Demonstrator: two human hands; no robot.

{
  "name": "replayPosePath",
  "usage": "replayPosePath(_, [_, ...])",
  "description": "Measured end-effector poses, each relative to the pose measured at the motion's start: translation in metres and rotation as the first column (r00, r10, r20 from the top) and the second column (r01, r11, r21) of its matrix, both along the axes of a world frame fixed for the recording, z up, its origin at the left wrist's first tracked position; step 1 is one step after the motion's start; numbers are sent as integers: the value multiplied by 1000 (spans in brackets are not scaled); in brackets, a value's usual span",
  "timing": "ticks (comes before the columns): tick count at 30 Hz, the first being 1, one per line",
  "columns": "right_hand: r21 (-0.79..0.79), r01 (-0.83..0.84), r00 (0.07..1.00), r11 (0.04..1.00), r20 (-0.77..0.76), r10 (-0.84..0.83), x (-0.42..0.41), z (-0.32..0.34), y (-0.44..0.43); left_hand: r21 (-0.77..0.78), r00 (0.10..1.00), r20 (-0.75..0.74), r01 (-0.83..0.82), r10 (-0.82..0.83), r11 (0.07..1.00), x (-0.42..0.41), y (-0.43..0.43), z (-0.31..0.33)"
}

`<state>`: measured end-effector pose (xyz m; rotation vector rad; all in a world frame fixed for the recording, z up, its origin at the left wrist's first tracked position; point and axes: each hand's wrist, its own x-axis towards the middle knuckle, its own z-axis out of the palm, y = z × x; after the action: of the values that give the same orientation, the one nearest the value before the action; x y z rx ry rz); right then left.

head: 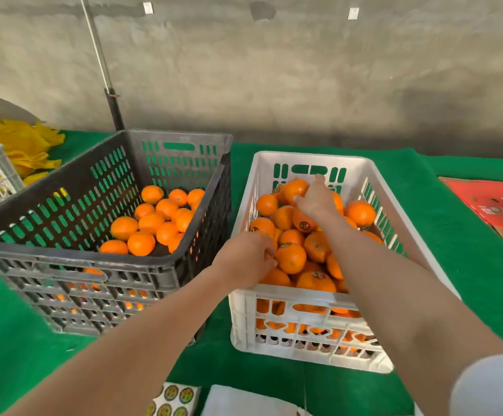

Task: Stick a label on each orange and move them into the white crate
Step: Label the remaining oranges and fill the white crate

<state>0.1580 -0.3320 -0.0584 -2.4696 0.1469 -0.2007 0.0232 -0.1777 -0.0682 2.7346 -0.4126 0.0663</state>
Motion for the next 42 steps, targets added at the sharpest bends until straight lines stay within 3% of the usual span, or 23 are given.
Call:
replayPosePath(1, [15,12,1000,1000,28,-13,-7,6,4,-20,1000,-1,-7,7,1000,-1,0,1])
replayPosePath(3, [140,-17,969,990,247,-19,-36,24,13,-61,1000,7,-18,18,998,-3,-1,3])
replayPosePath(5, [276,-255,824,927,563,59,-91,33,19,-122,999,32,-13,17,992,-6,-1,6])
replayPosePath(7, [167,-599,621,783,714,322,-166,15,17,-190,995,93,-22,40,982,-11,0,8])
replayPosePath(8, [89,-695,581,713,655,484,-202,-4,14,-240,989,128,-41,74,970,-14,0,7])
replayPosePath(9, [45,-747,595,663,489,638,-233,-26,11,-293,976,184,-61,119,954,-16,1,6])
replayPosePath(10, [21,-769,627,639,223,746,-255,-50,7,-338,955,241,-83,172,937,-22,1,5])
replayPosePath(12, [-86,-771,621,631,-323,714,-272,-97,-3,-376,922,331,-67,202,924,-34,0,0])
replayPosePath(13, [-137,-751,623,646,-474,623,-273,-114,-8,-375,918,357,-30,174,927,-42,-1,-3])
replayPosePath(16, [-209,-684,662,699,-581,474,-271,-137,-11,-322,900,429,71,79,944,-70,-2,-16])
replayPosePath(21, [-164,-541,782,825,-459,422,-268,-141,-2,-280,831,544,309,-115,909,-134,6,-48])
replayPosePath(23, [-111,-501,805,859,-424,415,-266,-138,-6,-306,908,398,265,-130,914,-154,9,-64])
replayPosePath(25, [24,-477,801,879,-399,446,-265,-131,-8,-285,992,93,104,-81,953,-157,10,-77])
replayPosePath(26, [102,-477,794,873,-374,478,-264,-126,-10,-233,993,-98,37,-61,972,-152,10,-82])
replayPosePath(28, [213,-477,793,852,-314,522,-261,-117,-13,-194,895,-443,-34,-56,980,-138,6,-85])
replayPosePath(29, [237,-471,801,849,-288,525,-260,-112,-14,-206,837,-544,-58,-65,977,-131,3,-86])
replayPosePath(32, [193,-451,874,871,-104,475,-266,-107,-20,-236,775,-631,-143,-40,961,-118,-2,-88])
replayPosePath(35, [-12,-437,884,899,176,433,-278,-115,-24,-311,725,-686,-217,-60,925,-111,0,-87])
replayPosePath(38, [-111,-439,873,891,182,453,-289,-124,-23,-405,671,-732,-289,-118,867,-110,3,-82])
replayPosePath(42, [-87,-431,865,898,243,438,-294,-128,-20,-479,635,-757,-381,-153,790,-110,3,-85])
